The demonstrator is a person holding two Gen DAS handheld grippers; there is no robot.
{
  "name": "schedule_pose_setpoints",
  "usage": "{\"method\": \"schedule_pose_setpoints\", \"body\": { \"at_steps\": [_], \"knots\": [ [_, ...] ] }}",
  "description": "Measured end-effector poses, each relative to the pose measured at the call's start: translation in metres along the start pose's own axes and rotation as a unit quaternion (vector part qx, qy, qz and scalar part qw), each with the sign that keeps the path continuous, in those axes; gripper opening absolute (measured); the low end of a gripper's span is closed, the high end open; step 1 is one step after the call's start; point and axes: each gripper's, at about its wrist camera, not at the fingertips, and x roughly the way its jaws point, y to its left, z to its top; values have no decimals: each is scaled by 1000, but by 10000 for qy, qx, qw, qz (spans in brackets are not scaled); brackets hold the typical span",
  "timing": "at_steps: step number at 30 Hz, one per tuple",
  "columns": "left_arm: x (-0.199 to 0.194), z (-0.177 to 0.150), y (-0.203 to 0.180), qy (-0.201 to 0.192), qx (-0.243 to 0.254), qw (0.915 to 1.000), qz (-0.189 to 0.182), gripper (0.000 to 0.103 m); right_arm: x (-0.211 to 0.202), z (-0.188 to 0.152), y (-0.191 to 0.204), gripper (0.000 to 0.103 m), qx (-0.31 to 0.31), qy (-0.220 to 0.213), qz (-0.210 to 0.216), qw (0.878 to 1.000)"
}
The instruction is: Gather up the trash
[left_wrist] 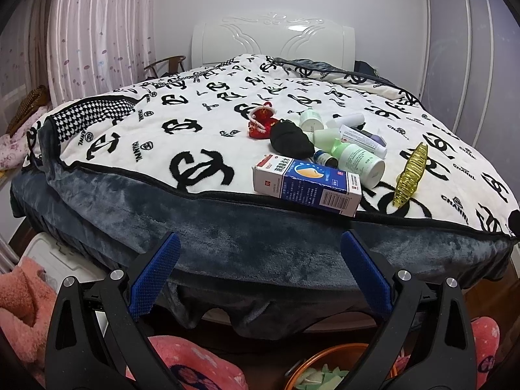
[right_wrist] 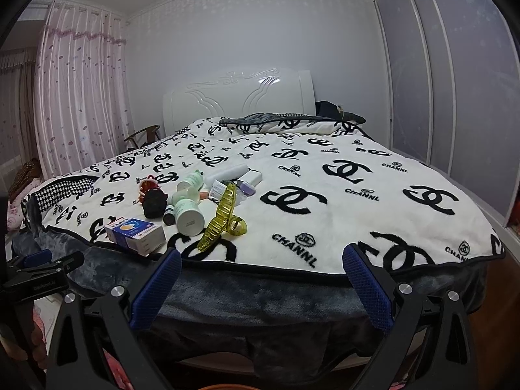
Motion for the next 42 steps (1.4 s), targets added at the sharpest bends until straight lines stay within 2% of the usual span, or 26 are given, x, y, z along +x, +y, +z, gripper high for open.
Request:
{"method": "schedule_pose_setpoints", "body": {
  "at_steps": [42],
  "knots": [
    [0,-2,0,29,-21,10000,-14,96,2,-3,1,98,27,67,39,10000]
  ]
}}
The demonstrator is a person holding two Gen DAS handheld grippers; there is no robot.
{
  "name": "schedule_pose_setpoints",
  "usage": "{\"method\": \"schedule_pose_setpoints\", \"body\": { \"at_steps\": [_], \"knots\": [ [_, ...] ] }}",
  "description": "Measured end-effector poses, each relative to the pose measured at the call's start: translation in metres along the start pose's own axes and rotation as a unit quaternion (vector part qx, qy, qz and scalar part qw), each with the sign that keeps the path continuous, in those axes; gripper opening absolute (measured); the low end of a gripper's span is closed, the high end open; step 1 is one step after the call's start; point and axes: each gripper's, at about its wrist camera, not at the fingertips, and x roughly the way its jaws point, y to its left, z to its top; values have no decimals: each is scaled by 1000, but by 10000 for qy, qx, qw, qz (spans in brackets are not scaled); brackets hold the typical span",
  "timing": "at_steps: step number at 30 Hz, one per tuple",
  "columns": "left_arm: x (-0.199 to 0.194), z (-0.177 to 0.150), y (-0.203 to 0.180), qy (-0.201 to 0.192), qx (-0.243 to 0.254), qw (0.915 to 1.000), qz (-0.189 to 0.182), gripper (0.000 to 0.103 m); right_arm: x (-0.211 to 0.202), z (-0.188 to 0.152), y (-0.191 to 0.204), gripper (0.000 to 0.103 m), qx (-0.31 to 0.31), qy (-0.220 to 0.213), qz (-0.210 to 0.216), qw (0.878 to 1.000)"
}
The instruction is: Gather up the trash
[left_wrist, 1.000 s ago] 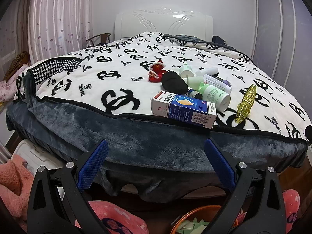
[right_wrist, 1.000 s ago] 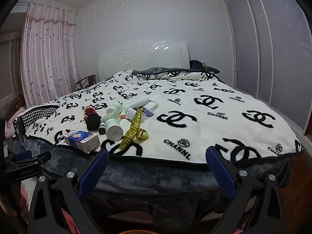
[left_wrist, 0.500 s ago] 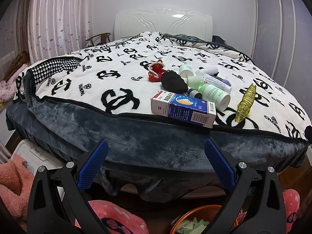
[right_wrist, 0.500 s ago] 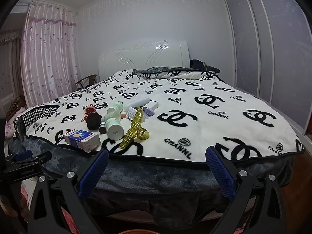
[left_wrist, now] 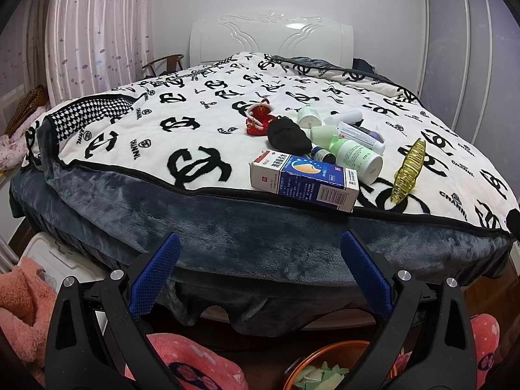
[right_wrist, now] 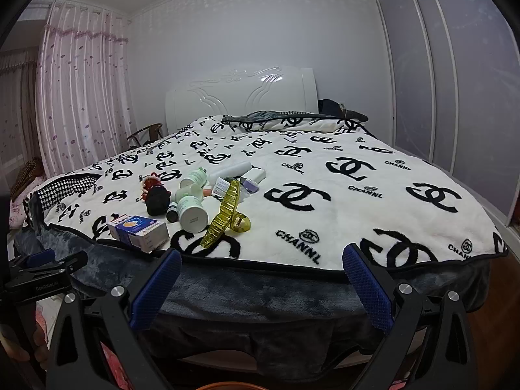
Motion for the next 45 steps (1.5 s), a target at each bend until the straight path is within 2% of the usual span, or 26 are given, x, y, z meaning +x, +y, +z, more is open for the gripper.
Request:
{"method": "schedule_pose_setpoints", "body": {
  "at_steps": [18,23,30,34,37,40,41,43,45],
  "knots": [
    [0,0,0,-12,4,10000,26,96,1,-1,1,98,-12,23,25,10000],
    [3,-3,0,6,-16,10000,48,96,12,0,4,98,-28,112,116,9999],
    [7,-2,8,72,-35,10000,-12,96,74,22,18,98,51,492,451,9978],
    [6,-2,16,54,-61,10000,22,96,119,34,29,97,108,815,365,9959],
    [7,-2,23,73,-125,9999,46,96,148,36,36,83,118,1098,317,9934],
    [8,-3,29,93,-169,9998,68,96,178,36,38,64,222,1458,148,9890],
    [8,-3,30,94,-175,9998,68,96,190,35,37,61,293,1604,88,9866],
    [8,-4,34,94,-187,9997,80,96,206,33,35,61,441,1818,65,9823],
    [8,-4,35,94,-199,9997,94,96,214,33,38,57,437,1836,43,9820]
  ]
}}
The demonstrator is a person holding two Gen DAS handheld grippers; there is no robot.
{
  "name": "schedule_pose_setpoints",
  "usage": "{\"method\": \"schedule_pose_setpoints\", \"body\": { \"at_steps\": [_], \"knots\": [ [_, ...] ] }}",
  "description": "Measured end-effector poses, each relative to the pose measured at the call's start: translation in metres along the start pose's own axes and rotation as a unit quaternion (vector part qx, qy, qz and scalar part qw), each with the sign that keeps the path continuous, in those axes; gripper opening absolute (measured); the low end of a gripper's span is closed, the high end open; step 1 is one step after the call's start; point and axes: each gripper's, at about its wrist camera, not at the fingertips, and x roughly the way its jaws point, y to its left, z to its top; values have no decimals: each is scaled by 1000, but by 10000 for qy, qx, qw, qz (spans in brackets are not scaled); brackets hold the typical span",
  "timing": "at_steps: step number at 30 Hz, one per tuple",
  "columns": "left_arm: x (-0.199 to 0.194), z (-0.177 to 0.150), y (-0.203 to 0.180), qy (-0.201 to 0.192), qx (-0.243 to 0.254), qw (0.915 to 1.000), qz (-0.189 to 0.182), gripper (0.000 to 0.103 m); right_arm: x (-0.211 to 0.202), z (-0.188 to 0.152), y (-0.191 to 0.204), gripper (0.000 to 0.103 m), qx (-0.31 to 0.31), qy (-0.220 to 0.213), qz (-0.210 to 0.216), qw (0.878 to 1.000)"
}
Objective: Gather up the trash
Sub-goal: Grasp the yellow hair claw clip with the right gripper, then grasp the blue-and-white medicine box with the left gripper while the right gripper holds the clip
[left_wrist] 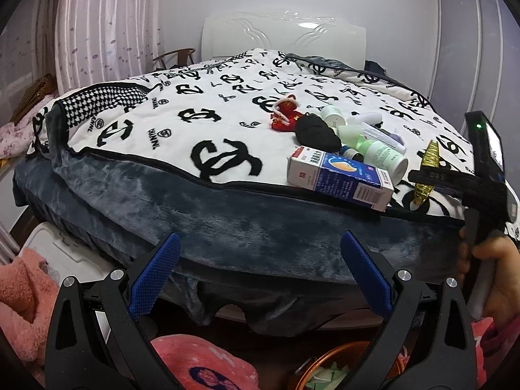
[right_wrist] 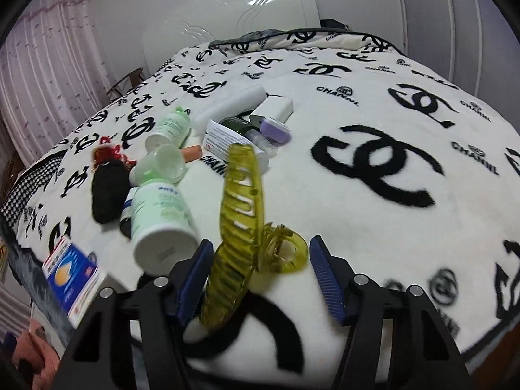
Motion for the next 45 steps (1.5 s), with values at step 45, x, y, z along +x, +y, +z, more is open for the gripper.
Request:
{"method": "schedule_pose_setpoints", "body": {
  "at_steps": [45],
  "knots": [
    [151,66,-41,2531,-3138,9130,-630,71,-145,-59,-46,57,-66,-1418,1272,9817]
  ]
}}
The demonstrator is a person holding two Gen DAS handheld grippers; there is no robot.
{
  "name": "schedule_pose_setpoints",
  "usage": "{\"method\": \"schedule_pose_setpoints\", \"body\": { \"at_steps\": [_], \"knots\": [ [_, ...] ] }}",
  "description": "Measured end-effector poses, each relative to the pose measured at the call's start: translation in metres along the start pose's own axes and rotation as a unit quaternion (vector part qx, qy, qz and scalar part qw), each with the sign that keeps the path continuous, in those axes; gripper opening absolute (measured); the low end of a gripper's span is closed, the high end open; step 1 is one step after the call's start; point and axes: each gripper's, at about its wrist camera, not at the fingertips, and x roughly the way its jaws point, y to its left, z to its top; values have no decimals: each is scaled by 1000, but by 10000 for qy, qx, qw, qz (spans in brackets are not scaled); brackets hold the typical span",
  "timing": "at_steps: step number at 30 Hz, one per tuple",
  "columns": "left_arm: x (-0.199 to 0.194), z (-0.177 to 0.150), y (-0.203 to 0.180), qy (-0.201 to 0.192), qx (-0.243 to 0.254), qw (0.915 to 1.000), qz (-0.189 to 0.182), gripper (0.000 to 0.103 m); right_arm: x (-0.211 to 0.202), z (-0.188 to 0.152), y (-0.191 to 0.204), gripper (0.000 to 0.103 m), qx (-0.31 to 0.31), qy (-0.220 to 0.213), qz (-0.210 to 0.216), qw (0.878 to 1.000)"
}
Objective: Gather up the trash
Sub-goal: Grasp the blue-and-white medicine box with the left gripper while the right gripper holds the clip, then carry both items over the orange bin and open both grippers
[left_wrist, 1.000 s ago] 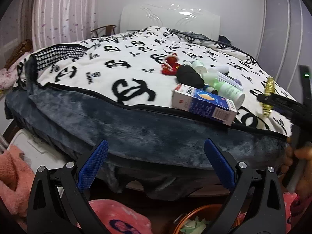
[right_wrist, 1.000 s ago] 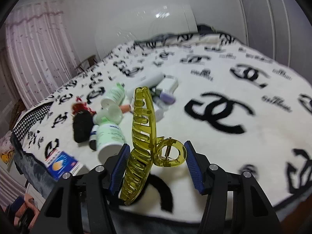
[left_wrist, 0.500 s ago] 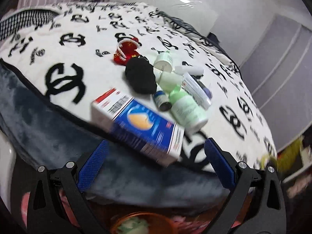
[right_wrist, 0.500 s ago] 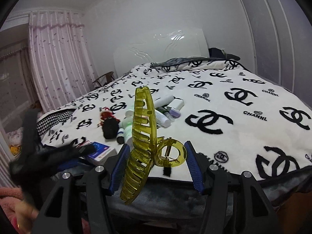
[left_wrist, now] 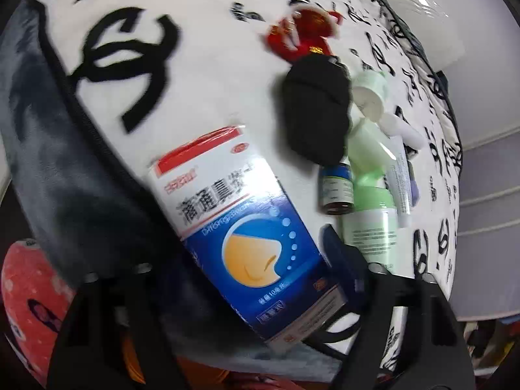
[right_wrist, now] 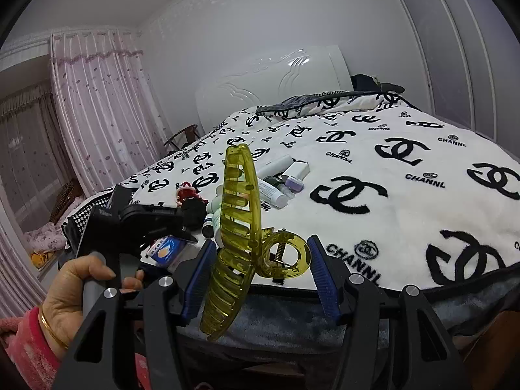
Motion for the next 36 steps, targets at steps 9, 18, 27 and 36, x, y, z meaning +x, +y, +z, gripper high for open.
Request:
{"method": "schedule_pose_setpoints", "body": {
  "at_steps": [9,18,27,36],
  "knots": [
    [-44,-19,10,-577,820,9936,-522,64,-8,-3,8,57,-62,-56,52,10000],
    [-86,-82,20,-481,2784,9554,-855,64,-25,-28,20,57,-381,448,301,9978],
    [30,-175,96,1862,3563,9143,-486,64,17,-145,-7,57,-132,2640,225,9642],
    [157,-240,128,3387,3660,8649,570,66,91,-251,-51,68,885,4696,-302,8779]
  ]
}}
